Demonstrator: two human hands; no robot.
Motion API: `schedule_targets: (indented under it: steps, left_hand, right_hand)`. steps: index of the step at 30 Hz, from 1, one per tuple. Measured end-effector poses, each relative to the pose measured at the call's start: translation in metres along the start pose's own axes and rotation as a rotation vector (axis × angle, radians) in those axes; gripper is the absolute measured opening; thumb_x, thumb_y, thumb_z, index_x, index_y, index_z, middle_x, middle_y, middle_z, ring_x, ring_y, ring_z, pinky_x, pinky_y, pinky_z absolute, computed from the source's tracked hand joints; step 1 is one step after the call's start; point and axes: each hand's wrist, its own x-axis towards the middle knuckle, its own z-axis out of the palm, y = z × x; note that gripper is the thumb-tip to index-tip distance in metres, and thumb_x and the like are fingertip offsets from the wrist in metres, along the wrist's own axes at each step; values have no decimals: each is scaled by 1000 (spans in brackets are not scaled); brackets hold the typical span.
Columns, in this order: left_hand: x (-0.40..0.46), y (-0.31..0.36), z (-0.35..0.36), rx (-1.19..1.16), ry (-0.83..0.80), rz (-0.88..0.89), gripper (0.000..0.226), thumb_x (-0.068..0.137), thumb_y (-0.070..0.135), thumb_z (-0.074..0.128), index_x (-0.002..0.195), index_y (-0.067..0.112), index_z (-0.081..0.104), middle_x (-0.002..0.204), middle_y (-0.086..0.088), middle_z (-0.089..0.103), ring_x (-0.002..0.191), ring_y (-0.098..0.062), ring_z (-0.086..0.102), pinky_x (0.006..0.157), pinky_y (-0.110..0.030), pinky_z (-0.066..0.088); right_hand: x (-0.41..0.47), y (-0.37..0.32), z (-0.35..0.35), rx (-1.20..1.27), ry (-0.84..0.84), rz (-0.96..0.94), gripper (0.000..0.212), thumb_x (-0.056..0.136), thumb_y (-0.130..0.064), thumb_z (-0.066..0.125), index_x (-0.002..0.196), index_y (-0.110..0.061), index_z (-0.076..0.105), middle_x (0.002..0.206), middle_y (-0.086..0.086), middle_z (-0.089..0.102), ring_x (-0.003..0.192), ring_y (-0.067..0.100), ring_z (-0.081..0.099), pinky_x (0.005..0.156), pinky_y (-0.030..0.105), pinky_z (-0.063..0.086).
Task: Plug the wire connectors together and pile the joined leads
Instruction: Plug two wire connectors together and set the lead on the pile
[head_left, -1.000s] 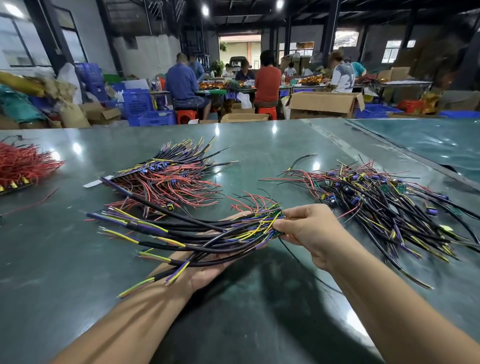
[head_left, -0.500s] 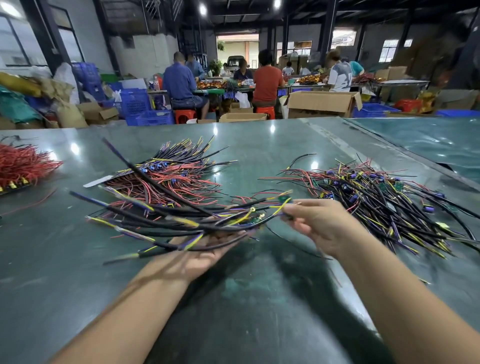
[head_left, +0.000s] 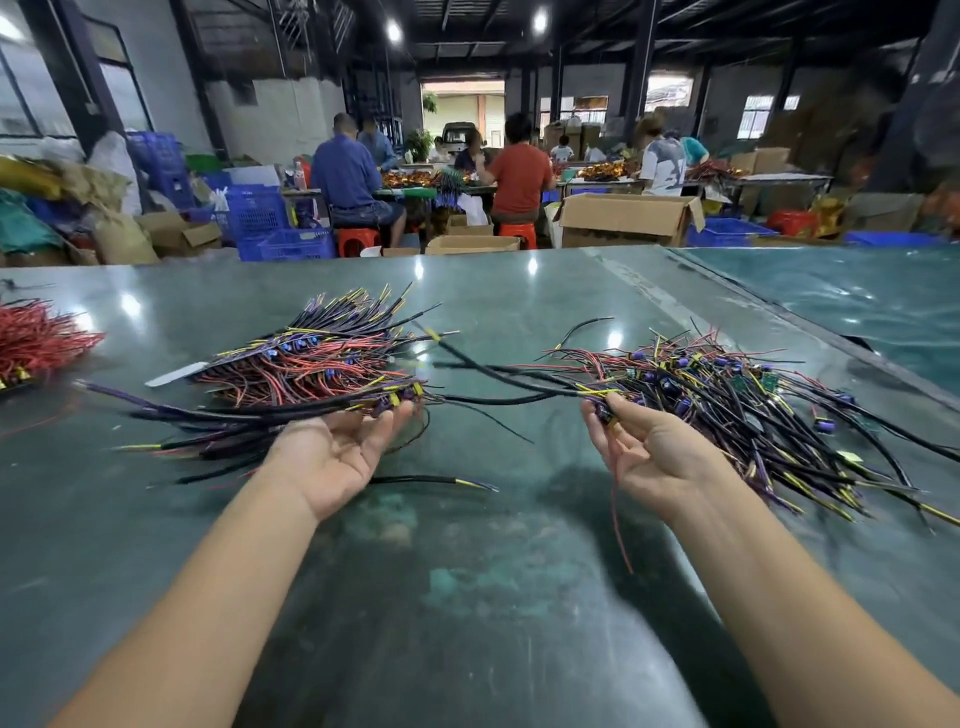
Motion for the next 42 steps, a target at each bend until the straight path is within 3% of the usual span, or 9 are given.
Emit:
schedule_targets:
  steps: [5, 10, 14, 18, 23, 30, 35, 39, 42]
  left_hand:
    - [5, 6, -4, -225, 15, 77, 42, 95, -11, 15, 133, -18, 33, 134, -41, 34, 93, -44, 53, 62, -39, 57]
    - [-1, -3, -2, -298, -70, 173, 26, 100, 0, 33, 116, -15, 46, 127, -38, 47, 110, -40, 57, 84, -38, 55]
    - [0, -21, 0, -13, 24, 184, 49, 100, 36, 42, 99, -12, 50, 100, -28, 62, 81, -29, 67, 69, -29, 60]
    - [-3, -44, 8, 465, 208, 380, 13, 97, 10, 47, 90, 4, 54, 96, -15, 52, 82, -23, 55, 71, -29, 54]
    - [-20, -66, 11, 792, 129, 503, 15, 88, -1, 51, 76, 7, 51, 79, -12, 44, 82, -22, 44, 86, -33, 44]
    - [-30, -90, 20, 828, -241, 335, 24, 97, 19, 49, 93, 8, 70, 93, -1, 72, 82, -9, 63, 82, -24, 52]
    - [-25, -89, 13, 744, -195, 400, 18, 97, 14, 49, 95, 6, 66, 100, -15, 70, 89, -23, 61, 90, -38, 47]
    - [-20, -82, 10, 750, -204, 448, 21, 99, 8, 45, 89, 11, 63, 80, 0, 71, 69, -8, 65, 66, -20, 54]
    - [-17, -75, 5, 965, -174, 555, 21, 98, 5, 47, 87, 14, 63, 85, -3, 69, 71, -9, 66, 72, -29, 57]
  right_hand:
    - [-1, 3, 3, 210, -3, -17, 10, 92, -1, 54, 85, 6, 57, 86, 18, 62, 54, 24, 69, 61, 28, 58]
    - [-4, 17, 3, -54, -12, 17, 12, 91, -20, 59, 82, -13, 60, 73, -2, 58, 63, 10, 48, 60, 18, 40]
    - [-7, 30, 7, -83, -14, 9, 12, 91, -14, 58, 81, -10, 60, 78, 2, 57, 56, 6, 42, 55, 12, 39]
    - [-8, 45, 9, -145, -66, -54, 4, 92, -7, 56, 91, -7, 60, 82, 8, 56, 49, 6, 47, 46, 9, 45]
    - [-10, 64, 13, -197, -119, -229, 9, 92, 1, 55, 83, -1, 55, 78, 13, 62, 53, 7, 60, 55, 13, 52]
    - [-16, 82, 10, -457, -282, -449, 16, 89, 0, 59, 83, -11, 50, 71, 2, 68, 64, 11, 65, 66, 20, 53]
    - [-20, 86, 7, -722, -403, -497, 15, 88, -2, 61, 94, -16, 59, 80, -7, 70, 70, 5, 62, 64, 18, 49]
    - [-20, 86, 2, -1087, -243, -587, 32, 85, -17, 66, 108, -35, 53, 110, -13, 49, 83, -5, 52, 76, 8, 41]
    - [-20, 76, 3, -1059, -129, -763, 38, 81, -33, 59, 117, -28, 49, 108, -18, 40, 85, -12, 43, 78, 0, 31]
